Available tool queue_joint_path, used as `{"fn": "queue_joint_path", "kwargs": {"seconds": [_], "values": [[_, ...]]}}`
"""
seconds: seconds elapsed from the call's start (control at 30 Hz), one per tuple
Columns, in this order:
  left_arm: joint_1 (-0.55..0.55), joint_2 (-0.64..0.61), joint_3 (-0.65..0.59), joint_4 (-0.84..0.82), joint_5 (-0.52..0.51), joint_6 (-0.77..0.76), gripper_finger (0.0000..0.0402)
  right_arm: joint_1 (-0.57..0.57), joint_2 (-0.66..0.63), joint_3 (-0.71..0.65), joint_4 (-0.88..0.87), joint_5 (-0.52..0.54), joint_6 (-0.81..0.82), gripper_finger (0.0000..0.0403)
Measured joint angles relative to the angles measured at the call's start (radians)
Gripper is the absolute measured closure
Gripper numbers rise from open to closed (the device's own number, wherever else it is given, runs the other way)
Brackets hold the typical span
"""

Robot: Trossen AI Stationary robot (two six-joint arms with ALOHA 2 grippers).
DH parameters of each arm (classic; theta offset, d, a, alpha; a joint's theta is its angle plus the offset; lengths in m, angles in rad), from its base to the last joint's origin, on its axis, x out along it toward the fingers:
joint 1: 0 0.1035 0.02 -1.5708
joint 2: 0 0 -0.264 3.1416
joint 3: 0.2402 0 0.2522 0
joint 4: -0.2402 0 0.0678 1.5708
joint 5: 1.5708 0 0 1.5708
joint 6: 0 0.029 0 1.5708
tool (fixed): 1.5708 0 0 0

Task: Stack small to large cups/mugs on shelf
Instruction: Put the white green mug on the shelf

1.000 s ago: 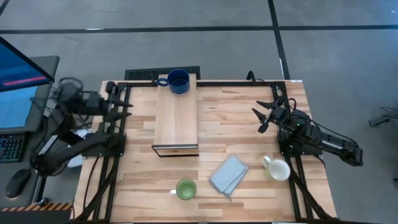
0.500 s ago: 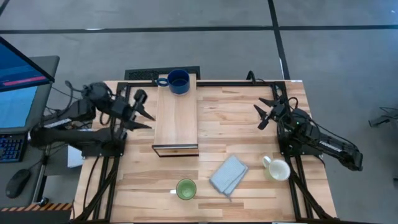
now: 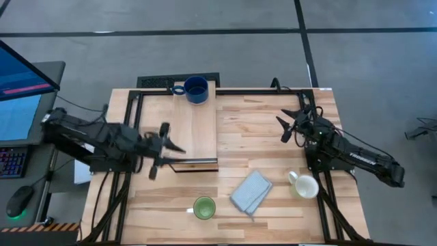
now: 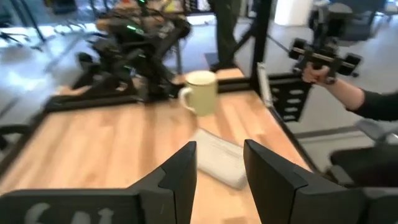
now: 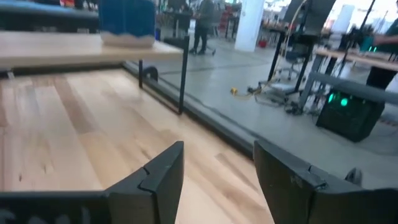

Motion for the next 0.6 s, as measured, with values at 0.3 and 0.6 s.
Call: {"fn": "queue_joint_path", "kwargs": {"seconds": [0.3, 0.6], "values": [[-0.21, 0.096, 0.0, -0.012, -0.216, -0.129, 0.0278, 0.001, 0.103, 0.0, 0.0, 0.0, 0.048, 0.0187], [-0.289, 0.214, 0.0, -0.011, -0.252, -0.312, 0.0278, 0.002, 0.106, 0.0, 0.0, -0.003, 0.06, 0.0187]]}}
